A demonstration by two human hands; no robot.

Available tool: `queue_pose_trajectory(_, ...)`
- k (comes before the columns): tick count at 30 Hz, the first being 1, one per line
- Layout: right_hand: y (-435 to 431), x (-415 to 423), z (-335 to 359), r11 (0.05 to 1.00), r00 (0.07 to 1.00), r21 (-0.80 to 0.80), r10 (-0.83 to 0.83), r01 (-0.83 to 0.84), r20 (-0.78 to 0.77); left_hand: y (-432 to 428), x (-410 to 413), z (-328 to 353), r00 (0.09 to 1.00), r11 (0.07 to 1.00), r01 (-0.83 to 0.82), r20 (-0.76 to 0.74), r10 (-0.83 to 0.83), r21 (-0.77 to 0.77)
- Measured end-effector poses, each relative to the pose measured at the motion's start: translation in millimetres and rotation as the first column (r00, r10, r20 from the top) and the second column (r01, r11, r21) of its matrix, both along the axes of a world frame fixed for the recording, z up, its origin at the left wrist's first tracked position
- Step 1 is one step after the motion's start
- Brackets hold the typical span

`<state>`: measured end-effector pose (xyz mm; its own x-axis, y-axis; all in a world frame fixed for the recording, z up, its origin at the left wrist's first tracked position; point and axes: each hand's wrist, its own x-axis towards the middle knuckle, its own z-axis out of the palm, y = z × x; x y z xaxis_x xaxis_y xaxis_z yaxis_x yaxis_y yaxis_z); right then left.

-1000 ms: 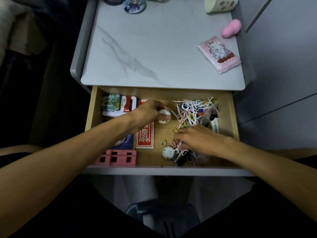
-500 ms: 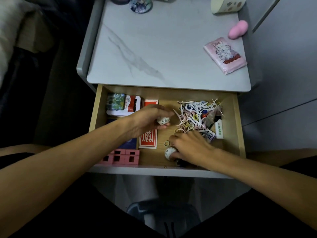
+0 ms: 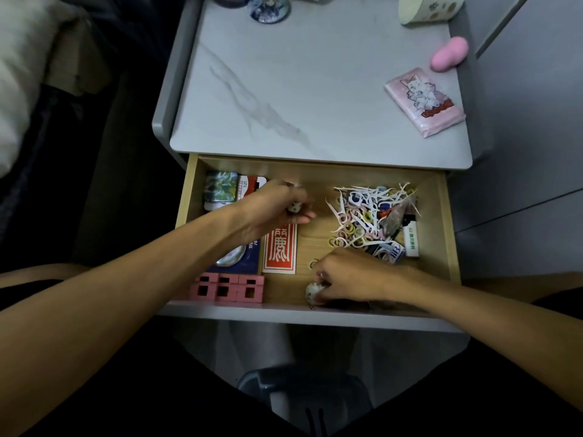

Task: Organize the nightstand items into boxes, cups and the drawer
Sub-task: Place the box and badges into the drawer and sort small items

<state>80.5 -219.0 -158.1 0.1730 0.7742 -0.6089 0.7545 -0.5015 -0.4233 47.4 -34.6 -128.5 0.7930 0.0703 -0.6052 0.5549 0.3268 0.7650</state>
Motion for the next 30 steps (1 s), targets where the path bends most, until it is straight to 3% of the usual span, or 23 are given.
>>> queue_pose_trajectory(2,2,6,11,0.98,0.964,-0.022,-0.199,0.198,-0.176,3,1,6,0.999,0.999,-0.035,0.014,0.036,-0.021)
queue_pose_trajectory(4,4,17,29,0.905,0.87,0.025,-0.399,0.424,-0.289,8,1,11,0.997,0.998,-0.067,0.028,0.066,0.005)
queue_pose_trajectory(7,7,31,53,0.705,0.738,0.227,-0.612,0.672,-0.286,15,-3,19,0.997,0.996,-0.071,0.028,0.07,0.059)
queue_pose_trajectory(9,11,33,58,0.616,0.708,0.386,-0.686,0.687,-0.167,15,-8,22,0.997,0.998,-0.069,0.016,0.069,-0.014)
queue_pose_trajectory(11,15,31,57,0.575,0.693,0.495,-0.717,0.651,-0.077,10,-12,25,0.998,0.98,-0.059,0.021,0.064,-0.19)
queue_pose_trajectory(15,23,25,58,0.573,0.74,0.566,-0.664,0.593,-0.104,1,-13,25,0.996,0.905,-0.052,0.048,0.08,-0.422)
queue_pose_trajectory(18,25,24,61,0.598,0.789,0.561,-0.587,0.573,-0.18,3,-14,25,0.997,0.906,-0.018,0.062,0.049,-0.423)
queue_pose_trajectory(22,28,32,62,0.593,0.76,0.479,-0.547,0.647,-0.35,8,-14,27,0.998,0.907,-0.018,0.049,0.043,-0.422)
queue_pose_trajectory(26,31,41,62,0.643,0.799,0.476,-0.513,0.6,-0.314,9,-13,26,0.996,0.909,-0.053,0.044,0.078,-0.414)
queue_pose_trajectory(30,31,39,61,0.631,0.805,0.515,-0.537,0.581,-0.252,7,-15,23,0.998,0.916,-0.047,0.028,0.063,-0.398)
